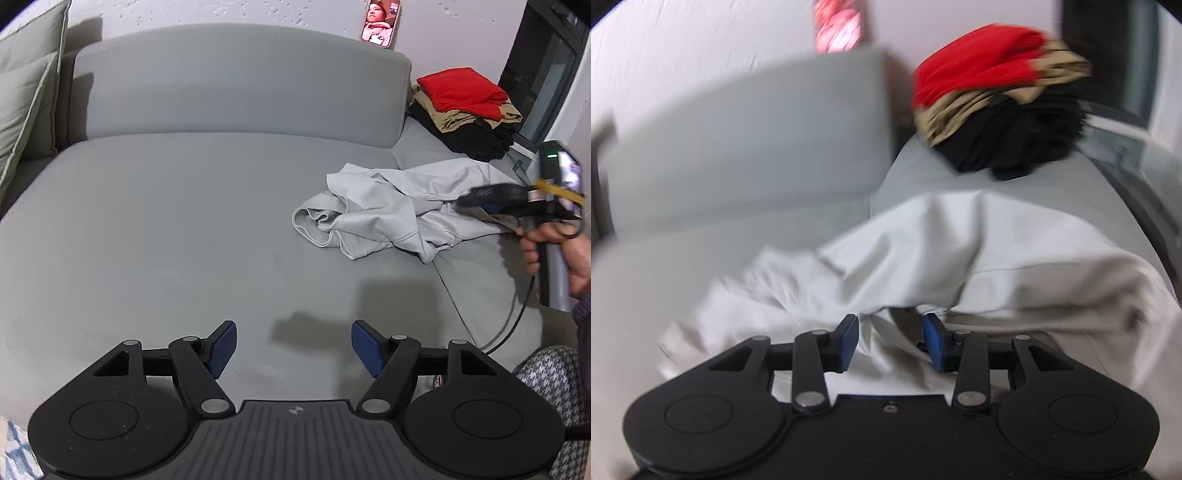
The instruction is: Fold clothes
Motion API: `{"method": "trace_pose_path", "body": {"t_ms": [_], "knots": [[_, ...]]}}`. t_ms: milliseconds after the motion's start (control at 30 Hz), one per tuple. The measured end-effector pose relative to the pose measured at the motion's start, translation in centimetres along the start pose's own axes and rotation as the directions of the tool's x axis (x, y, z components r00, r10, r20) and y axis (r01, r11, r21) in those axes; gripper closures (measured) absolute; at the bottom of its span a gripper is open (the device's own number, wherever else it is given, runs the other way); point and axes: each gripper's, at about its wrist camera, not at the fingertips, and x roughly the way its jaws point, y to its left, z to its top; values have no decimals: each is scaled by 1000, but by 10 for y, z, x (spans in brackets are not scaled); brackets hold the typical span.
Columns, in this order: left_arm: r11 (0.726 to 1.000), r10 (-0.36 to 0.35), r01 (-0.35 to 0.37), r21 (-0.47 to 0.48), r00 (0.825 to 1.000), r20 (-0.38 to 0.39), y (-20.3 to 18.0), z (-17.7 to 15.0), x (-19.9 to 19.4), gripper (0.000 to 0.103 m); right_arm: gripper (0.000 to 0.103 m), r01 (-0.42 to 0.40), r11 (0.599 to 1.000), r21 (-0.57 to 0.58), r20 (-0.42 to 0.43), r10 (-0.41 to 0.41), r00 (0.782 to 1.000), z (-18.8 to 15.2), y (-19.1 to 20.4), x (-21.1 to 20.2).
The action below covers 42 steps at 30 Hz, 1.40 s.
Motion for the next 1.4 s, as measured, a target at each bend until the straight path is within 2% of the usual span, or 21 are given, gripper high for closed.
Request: {"method": "trace_pose_path", "body": {"t_ms": [33, 100, 200, 367, 433, 500, 567, 600, 667, 700, 733, 767, 867, 933, 1000, 1067, 1133, 1167, 1200, 1300, 1400], "knots": [[1000, 0, 0, 1, 1000, 1, 0, 0, 0, 36, 100, 15, 1000, -14, -4, -15, 1000, -1, 3, 0], [1000, -3, 3, 7, 1000, 6, 0, -2, -2, 36, 100, 42, 999, -27, -3, -42, 999, -2, 6, -3], [1000, -17, 16, 23, 1000, 21, -3, -6, -9, 37, 100, -56, 997, 60, 60, 52, 997, -6, -1, -51], [997, -68, 66, 45, 997, 41, -8, -14, -21, 39, 100, -216, 968, 126, 172, 193, 966, -38, -15, -161], [994, -98, 96, 54, 994, 41, -13, -17, -25, 39, 100, -242, 965, 105, 143, 226, 964, -62, -8, -188], [991, -114, 111, 69, 993, 32, -19, -18, -28, 39, 99, -211, 973, 91, 48, 208, 977, -88, -2, -190], [989, -114, 111, 94, 993, 28, -24, -18, -35, 39, 92, -176, 981, 76, -52, 180, 982, -113, 4, -189], [988, -109, 106, 109, 994, 27, -25, -17, -41, 39, 90, -175, 980, 98, -71, 183, 981, -123, 3, -190], [986, -107, 101, 130, 993, 41, -23, -16, -54, 39, 74, -183, 968, 170, -78, 198, 977, -137, -4, -197], [986, -112, 105, 132, 992, 50, -21, -16, -60, 39, 57, -188, 958, 214, -69, 207, 976, -142, -10, -201], [986, -119, 111, 125, 991, 61, -18, -16, -64, 39, 48, -203, 946, 253, -44, 221, 974, -144, -16, -205], [986, -126, 117, 116, 989, 74, -14, -16, -67, 37, 48, -219, 932, 289, -15, 233, 972, -146, -23, -208], [994, -81, 74, 76, 993, 87, -13, -16, -54, 33, 48, -244, 891, 383, 63, 239, 969, -152, -44, -215], [997, -64, 63, 45, 998, 29, -21, -15, -30, 25, 48, -263, 856, 444, 97, 246, 964, -154, -58, -213], [997, -79, 80, 11, 995, -64, -33, -13, -2, 23, 49, -285, 808, 515, 115, 264, 958, -157, -74, -204], [976, -208, 195, -97, 967, -144, -38, -12, 30, 24, 52, -294, 768, 570, 123, 274, 954, -161, -86, -192], [929, -336, 292, -226, 923, -187, -41, -11, 61, 32, 56, -301, 735, 608, 127, 284, 950, -167, -97, -184], [903, -376, 315, -292, 908, -183, -40, -10, 74, 38, 56, -307, 720, 622, 132, 289, 948, -170, -101, -179], [880, -397, 320, -352, 901, -173, -39, -10, 85, 44, 57, -313, 706, 635, 139, 295, 945, -172, -105, -174], [830, -398, 286, -479, 905, -149, -30, -13, 108, 51, 57, -332, 679, 655, 167, 298, 940, -179, -117, -169], [785, -412, 293, -546, 905, -107, -21, -14, 108, 51, 57, -340, 652, 678, 175, 307, 936, -184, -126, -160]]}}
